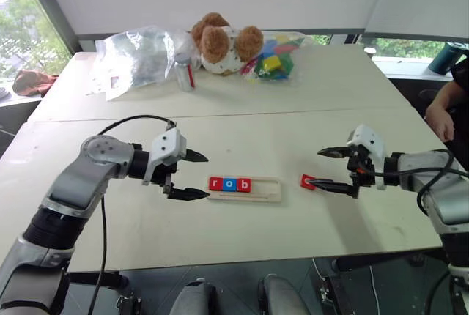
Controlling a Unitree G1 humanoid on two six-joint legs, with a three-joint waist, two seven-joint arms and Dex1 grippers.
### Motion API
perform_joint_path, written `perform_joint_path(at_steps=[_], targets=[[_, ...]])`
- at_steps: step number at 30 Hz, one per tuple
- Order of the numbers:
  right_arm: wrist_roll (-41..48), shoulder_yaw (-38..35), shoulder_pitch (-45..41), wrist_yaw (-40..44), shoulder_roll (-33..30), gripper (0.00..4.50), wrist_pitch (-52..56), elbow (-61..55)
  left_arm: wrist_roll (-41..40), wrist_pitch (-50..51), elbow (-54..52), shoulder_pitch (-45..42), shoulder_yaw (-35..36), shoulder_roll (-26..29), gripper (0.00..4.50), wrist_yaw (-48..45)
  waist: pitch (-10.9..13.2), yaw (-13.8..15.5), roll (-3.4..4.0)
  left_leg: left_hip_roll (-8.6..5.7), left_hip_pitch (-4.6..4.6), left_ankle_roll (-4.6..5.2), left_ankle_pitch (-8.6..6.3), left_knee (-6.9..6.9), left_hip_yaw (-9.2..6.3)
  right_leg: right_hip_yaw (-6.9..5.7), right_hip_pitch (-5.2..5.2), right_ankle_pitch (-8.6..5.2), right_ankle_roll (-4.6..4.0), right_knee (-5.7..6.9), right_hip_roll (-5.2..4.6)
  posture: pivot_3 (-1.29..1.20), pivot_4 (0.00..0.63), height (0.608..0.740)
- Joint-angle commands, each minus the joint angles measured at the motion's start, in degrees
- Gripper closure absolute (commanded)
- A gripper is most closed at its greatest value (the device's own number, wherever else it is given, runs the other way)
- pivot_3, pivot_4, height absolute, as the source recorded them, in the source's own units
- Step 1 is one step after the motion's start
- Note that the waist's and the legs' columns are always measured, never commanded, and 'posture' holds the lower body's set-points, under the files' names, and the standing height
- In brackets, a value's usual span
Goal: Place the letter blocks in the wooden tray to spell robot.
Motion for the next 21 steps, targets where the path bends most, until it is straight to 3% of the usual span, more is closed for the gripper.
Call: perform_joint_path(at_steps=[1, 5, 13, 16, 21], targets=[[-2.2, 3.0, -2.8, 4.3, 0.2, 0.04, -9.5, 7.2, -0.9, 0.6, -2.2, 0.2, 2.1, 0.8, 0.0, 1.0, 0.0, 0.1, 0.0, 0.05, 0.01, 0.0, 0.0, 0.0, -0.02, 0.02, -0.01, 0.0, 0.0, 0.02, 0.02, 0.0, 0.15, 0.74], [-3.6, 4.8, -3.8, 4.5, 1.9, 0.04, -14.7, 12.7, -1.1, 1.0, -2.7, 1.1, 2.6, 0.9, 0.0, 2.1, 0.0, 0.2, 0.0, 0.08, -0.06, -0.03, 0.01, -0.07, -0.05, 0.03, -0.16, -0.01, -0.01, 0.04, 0.03, 0.0, 0.15, 0.74], [-3.4, 4.4, -2.5, 3.1, 4.6, 0.04, -15.2, 15.6, -1.2, 1.6, -3.5, 2.7, 2.8, 0.3, 0.0, 5.1, 0.0, 0.4, 0.01, 0.04, -0.07, -0.11, 0.05, -0.01, -0.05, 0.07, -0.13, 0.0, -0.02, 0.05, -0.06, 0.0, 0.15, 0.74], [-3.6, 4.4, -2.3, 1.9, 5.0, 0.87, -15.3, 15.7, -1.1, 1.3, -3.4, 2.7, 2.5, 0.2, 0.0, 5.3, 0.0, 0.3, 0.01, 0.04, -0.07, -0.11, 0.05, -0.03, -0.06, 0.06, -0.13, 0.0, -0.02, 0.05, -0.06, 0.0, 0.15, 0.74], [-3.1, 4.4, -1.7, 2.0, 4.9, 3.39, -14.9, 14.7, -0.9, 0.8, -2.3, 2.0, 2.2, 0.2, 0.0, 5.2, 0.0, 0.3, 0.01, 0.04, -0.07, -0.12, 0.05, -0.02, -0.06, 0.07, -0.14, 0.0, -0.02, 0.06, -0.06, 0.0, 0.15, 0.74]])
